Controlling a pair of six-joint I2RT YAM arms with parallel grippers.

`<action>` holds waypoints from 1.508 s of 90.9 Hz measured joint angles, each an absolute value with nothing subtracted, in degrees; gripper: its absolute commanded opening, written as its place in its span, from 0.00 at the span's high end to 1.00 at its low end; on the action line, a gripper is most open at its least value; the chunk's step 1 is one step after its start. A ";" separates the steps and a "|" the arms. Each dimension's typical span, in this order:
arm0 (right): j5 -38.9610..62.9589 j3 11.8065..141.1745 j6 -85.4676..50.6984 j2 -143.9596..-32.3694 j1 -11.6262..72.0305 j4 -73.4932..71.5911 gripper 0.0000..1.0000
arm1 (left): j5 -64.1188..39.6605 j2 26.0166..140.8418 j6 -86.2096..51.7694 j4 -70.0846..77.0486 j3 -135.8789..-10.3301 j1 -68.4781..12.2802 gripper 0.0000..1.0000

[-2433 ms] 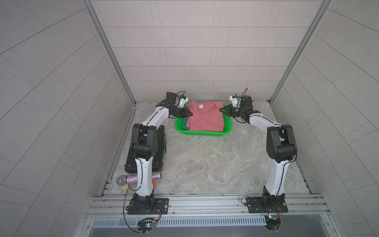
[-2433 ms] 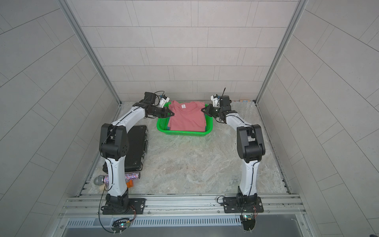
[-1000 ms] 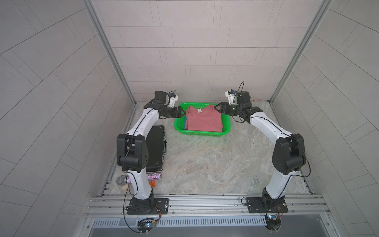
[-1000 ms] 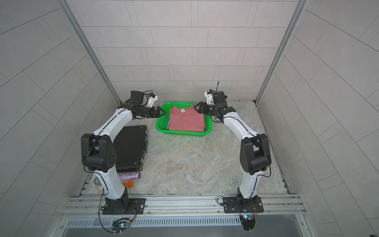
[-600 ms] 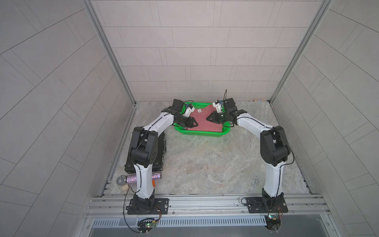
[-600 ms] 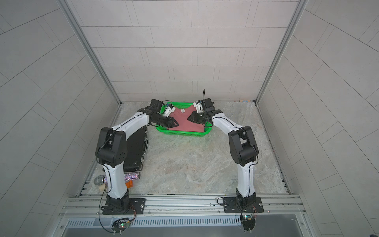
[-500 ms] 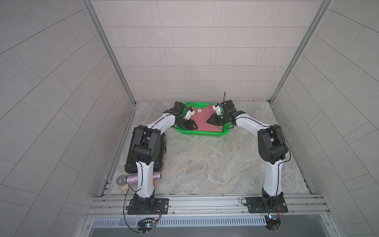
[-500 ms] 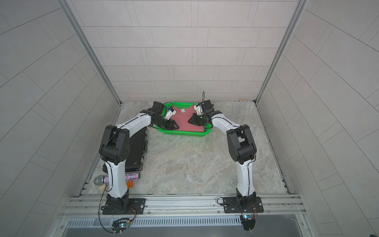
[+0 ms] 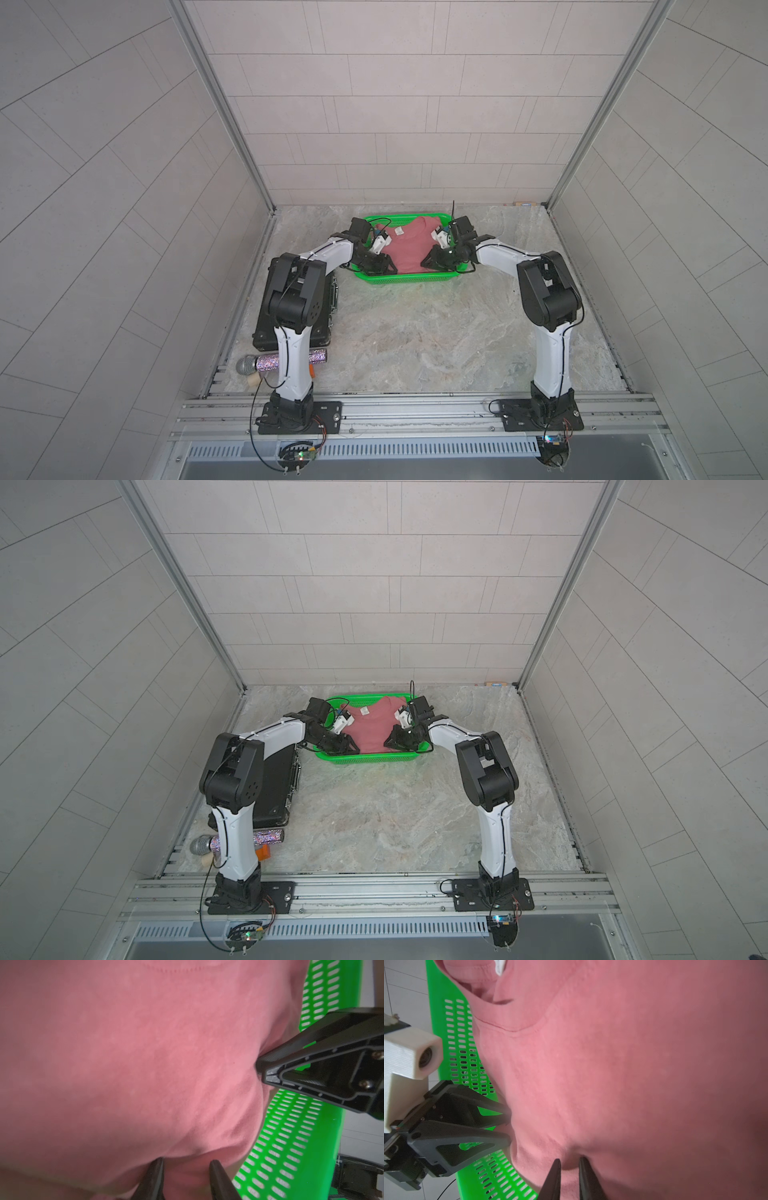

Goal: Put the folded t-shirts into the basket
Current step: Adjust the T-shirt in the bin.

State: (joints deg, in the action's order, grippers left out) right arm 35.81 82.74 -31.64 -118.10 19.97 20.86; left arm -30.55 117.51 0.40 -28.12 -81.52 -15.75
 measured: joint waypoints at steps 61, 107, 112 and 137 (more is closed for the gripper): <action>31.75 88.97 -29.26 -102.28 17.30 24.80 0.54 | -29.32 105.36 1.76 -34.00 -87.74 -16.62 0.49; 27.09 99.98 -31.64 -120.38 16.73 19.49 0.85 | -15.31 118.41 -4.40 -20.14 -89.89 -16.62 0.49; 26.94 100.20 -31.79 -121.30 16.69 19.46 0.85 | -14.81 118.98 -4.56 -19.59 -90.06 -16.62 0.49; 26.22 104.55 -31.97 -123.52 16.10 18.35 0.86 | -14.76 120.05 -5.19 -16.91 -92.27 -16.64 0.49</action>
